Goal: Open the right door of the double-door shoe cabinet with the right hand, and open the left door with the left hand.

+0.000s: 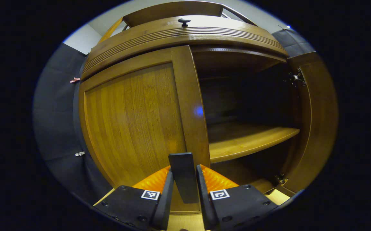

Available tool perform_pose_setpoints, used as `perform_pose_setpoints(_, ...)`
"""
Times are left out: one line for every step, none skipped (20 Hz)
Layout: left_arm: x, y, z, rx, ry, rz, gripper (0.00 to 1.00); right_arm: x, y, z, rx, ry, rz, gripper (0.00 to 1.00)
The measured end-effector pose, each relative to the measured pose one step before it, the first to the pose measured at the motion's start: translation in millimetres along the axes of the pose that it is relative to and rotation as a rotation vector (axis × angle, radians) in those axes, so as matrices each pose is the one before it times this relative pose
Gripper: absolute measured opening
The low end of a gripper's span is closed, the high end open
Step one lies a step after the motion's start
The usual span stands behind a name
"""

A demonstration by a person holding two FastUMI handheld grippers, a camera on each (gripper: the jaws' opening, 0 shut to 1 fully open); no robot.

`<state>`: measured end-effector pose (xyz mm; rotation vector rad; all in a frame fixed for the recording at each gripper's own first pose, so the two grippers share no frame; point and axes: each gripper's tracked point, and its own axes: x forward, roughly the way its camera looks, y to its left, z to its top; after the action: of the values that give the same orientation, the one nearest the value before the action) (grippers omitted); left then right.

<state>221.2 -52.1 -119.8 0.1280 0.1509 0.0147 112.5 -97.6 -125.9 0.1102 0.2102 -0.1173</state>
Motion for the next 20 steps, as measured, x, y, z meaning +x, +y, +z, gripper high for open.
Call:
perform_pose_setpoints(2.16, -0.23, -0.77, -0.02351, 0.00061, -0.00176, 0.40, -0.74, 2.54, 1.79, 0.00164, -0.00464, 0.00467, 0.98)
perform_pose_setpoints(-1.02, 0.09, -1.26, -0.02952, 0.01324, -0.00391, 0.37, -0.56, 2.94, 1.02, 0.00172, -0.00423, 0.00431, 0.98)
perform_pose_setpoints(-1.90, 0.46, -1.71, -0.02353, 0.00361, -0.00497, 0.36, -0.69, 2.90, 0.10, 0.00064, -0.00060, 0.00478, 0.98)
perform_pose_setpoints(-0.15, 0.61, 0.45, -0.00758, 0.00517, -0.00470, 0.35, -1.12, 2.23, 0.13, -0.00186, -0.00246, 0.00543, 0.98)
perform_pose_setpoints(-2.98, 0.62, -1.08, 0.00246, 0.00778, -0.00093, 0.35, -1.24, 2.14, 0.86, -0.00636, -0.00168, 0.00459, 0.98)
perform_pose_setpoints(-4.39, 0.76, 0.01, 0.00121, 0.00440, -0.00057, 0.34, -0.63, 0.94, 0.06, -0.00837, -0.00312, 0.00169, 0.98)
perform_pose_setpoints(-5.45, 1.12, -1.31, -0.00715, 0.00717, -0.00278, 0.33, -0.86, 1.17, 1.60, -0.00702, -0.00489, 0.00303, 0.98)
perform_pose_setpoints(-6.23, 0.84, 0.17, -0.01149, 0.00385, -0.00644, 0.33, -0.81, 1.38, 1.02, -0.00637, -0.00533, 0.00173, 0.98)
perform_pose_setpoints(-6.99, 1.69, -1.64, -0.01093, 0.00532, -0.00715, 0.32, -0.62, 1.32, 0.82, -0.00562, -0.00581, -0.00091, 0.98)
perform_pose_setpoints(-7.06, 1.96, -1.05, -0.00824, 0.00442, -0.00689, 0.32, 0.37, 2.09, 0.81, -0.00434, -0.00543, -0.00005, 0.98)
perform_pose_setpoints(-7.51, 1.87, -2.10, -0.00323, 0.00305, -0.00660, 0.32, -0.91, 2.26, 0.53, -0.00269, -0.00562, 0.00185, 0.98)
perform_pose_setpoints(-8.76, 2.59, -1.15, -0.00202, 0.00109, -0.00652, 0.32, -0.17, 2.70, 0.07, -0.00151, -0.00444, 0.00382, 0.98)
perform_pose_setpoints(-8.71, 2.59, -2.23, -0.00416, 0.00081, -0.00659, 0.32, 0.44, 3.03, 1.57, -0.00041, -0.00593, 0.00366, 0.98)
perform_pose_setpoints(-9.02, 3.76, -1.22, -0.00461, 0.00132, -0.00624, 0.32, 0.25, 3.51, 0.44, -0.00070, -0.00326, 0.00573, 0.98)
perform_pose_setpoints(-9.48, 3.24, -1.67, -0.00269, 0.00071, -0.00542, 0.32, -0.28, 3.76, 0.39, 0.00022, -0.00209, 0.00562, 0.98)
perform_pose_setpoints(-9.25, 3.81, -1.96, 0.00073, 0.00140, -0.00482, 0.32, -0.46, 3.91, -0.03, 0.00116, -0.00126, 0.00827, 0.98)
perform_pose_setpoints(-9.95, 5.27, -1.13, 0.00083, 0.00082, -0.00341, 0.32, -0.01, 3.44, -0.20, 0.00143, -0.00087, 0.00690, 0.98)
perform_pose_setpoints(-8.90, 5.34, -1.58, 0.00117, 0.00062, -0.00337, 0.32, -1.23, 4.32, -0.44, 0.00171, -0.00092, 0.00894, 0.98)
perform_pose_setpoints(-10.03, 5.61, -1.86, -0.00168, 0.00042, -0.00181, 0.32, -0.31, 4.96, -0.38, 0.00133, -0.00066, 0.01011, 0.98)
perform_pose_setpoints(-9.14, 5.86, -0.14, -0.00044, -0.00104, -0.00106, 0.31, 0.04, 4.74, -0.39, 0.00042, -0.00089, 0.01009, 0.98)
